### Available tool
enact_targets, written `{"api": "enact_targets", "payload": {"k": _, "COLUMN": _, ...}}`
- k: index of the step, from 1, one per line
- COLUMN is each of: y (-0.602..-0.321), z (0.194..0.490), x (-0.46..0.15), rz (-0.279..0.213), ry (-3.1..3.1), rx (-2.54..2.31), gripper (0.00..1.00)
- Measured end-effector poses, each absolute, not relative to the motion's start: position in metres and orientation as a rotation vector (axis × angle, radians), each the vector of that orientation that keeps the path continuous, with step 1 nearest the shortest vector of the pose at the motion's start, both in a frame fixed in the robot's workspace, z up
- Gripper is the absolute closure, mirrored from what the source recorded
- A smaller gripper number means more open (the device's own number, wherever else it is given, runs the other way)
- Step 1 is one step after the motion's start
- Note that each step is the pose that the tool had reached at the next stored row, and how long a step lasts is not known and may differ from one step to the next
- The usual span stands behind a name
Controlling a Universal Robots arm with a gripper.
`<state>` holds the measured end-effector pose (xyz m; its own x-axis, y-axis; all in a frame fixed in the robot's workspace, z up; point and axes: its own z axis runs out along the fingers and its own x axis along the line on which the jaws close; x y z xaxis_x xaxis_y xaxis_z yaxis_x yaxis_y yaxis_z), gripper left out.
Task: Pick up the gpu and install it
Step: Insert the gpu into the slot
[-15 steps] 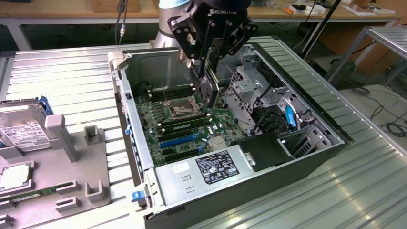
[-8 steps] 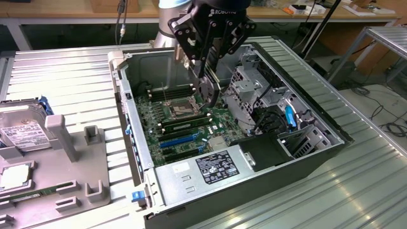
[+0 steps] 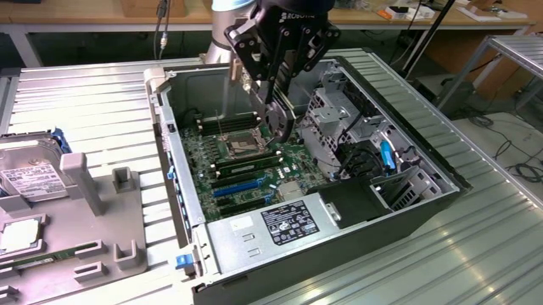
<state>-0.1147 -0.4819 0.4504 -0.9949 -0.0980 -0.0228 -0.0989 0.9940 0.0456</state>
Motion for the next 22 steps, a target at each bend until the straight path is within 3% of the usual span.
{"api": "enact_targets", "payload": {"k": 22, "y": -0.4819, "z": 0.4504, "x": -0.1149, "rz": 0.075, "ry": 3.096, "rx": -0.423, "gripper": 0.73}}
